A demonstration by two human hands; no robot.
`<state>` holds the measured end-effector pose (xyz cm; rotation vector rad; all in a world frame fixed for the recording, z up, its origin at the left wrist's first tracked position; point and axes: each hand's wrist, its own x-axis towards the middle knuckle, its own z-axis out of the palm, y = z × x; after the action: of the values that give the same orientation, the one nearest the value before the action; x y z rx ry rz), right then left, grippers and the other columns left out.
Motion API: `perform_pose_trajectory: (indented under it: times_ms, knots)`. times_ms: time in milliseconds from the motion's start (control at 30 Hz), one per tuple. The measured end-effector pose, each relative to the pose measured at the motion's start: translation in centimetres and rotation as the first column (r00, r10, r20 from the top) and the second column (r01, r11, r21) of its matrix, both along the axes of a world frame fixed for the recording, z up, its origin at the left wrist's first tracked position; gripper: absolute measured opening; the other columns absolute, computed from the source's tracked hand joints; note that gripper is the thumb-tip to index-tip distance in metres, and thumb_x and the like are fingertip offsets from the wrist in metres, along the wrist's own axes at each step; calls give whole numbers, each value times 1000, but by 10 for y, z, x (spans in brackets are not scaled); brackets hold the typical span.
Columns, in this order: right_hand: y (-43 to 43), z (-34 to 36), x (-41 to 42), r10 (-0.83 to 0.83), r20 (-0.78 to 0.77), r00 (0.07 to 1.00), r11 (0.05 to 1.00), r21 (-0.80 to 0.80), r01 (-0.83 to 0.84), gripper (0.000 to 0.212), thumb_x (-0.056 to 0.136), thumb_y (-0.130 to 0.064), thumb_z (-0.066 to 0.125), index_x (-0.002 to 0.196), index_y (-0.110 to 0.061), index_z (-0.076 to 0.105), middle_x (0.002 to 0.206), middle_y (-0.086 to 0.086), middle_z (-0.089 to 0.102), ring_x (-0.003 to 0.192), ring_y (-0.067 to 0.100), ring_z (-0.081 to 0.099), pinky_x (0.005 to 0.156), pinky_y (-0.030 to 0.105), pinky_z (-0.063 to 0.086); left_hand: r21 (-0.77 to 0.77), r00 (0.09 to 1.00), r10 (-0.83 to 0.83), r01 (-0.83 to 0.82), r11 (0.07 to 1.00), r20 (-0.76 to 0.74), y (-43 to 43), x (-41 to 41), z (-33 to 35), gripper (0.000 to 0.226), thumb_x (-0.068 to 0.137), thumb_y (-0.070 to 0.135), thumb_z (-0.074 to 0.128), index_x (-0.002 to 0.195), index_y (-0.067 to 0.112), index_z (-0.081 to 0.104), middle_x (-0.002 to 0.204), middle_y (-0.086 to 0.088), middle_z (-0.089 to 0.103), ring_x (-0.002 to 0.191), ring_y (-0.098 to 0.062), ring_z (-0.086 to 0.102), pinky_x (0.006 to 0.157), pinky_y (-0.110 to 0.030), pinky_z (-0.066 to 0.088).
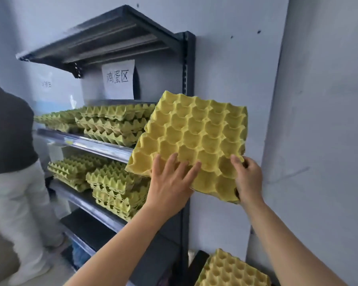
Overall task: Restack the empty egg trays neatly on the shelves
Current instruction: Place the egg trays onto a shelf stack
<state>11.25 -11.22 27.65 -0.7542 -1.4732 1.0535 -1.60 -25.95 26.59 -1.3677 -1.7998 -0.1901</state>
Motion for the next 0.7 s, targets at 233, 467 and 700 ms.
perform_pose_trajectory:
  times_ms: [233, 467, 700]
  knots:
    - [-38, 59, -95, 286, -174, 942, 957, 8, -289, 19, 92, -26, 59, 106, -16, 67, 104, 6, 71, 98, 22, 67, 92, 49, 52, 126, 999, 13, -8, 992, -36, -32, -111, 69, 98, 46, 15, 87, 130, 32, 41, 116, -1, 62, 120, -36, 50, 98, -69, 29]
    - [-42, 100, -177, 298, 115, 947, 875, 364, -320, 54, 93, -34, 57, 143, -36, 35, 135, -23, 35, 126, -3, 31, 104, 24, 28, 186, 999, 3, -12, 982, 46, -44, -209, 128, 77, 79, 15, 69, 143, 38, 32, 139, 9, 47, 140, -25, 24, 113, -57, 9]
    - [-20, 139, -270, 179, 284, 942, 834, 464, -299, 41, 93, -48, 50, 128, -27, 49, 112, -4, 58, 107, 17, 54, 91, 37, 44, 274, 999, 37, -45, 961, 34, -34, -299, 161, 69, 79, 6, 68, 138, 29, 43, 133, 3, 55, 133, -27, 38, 110, -51, 26]
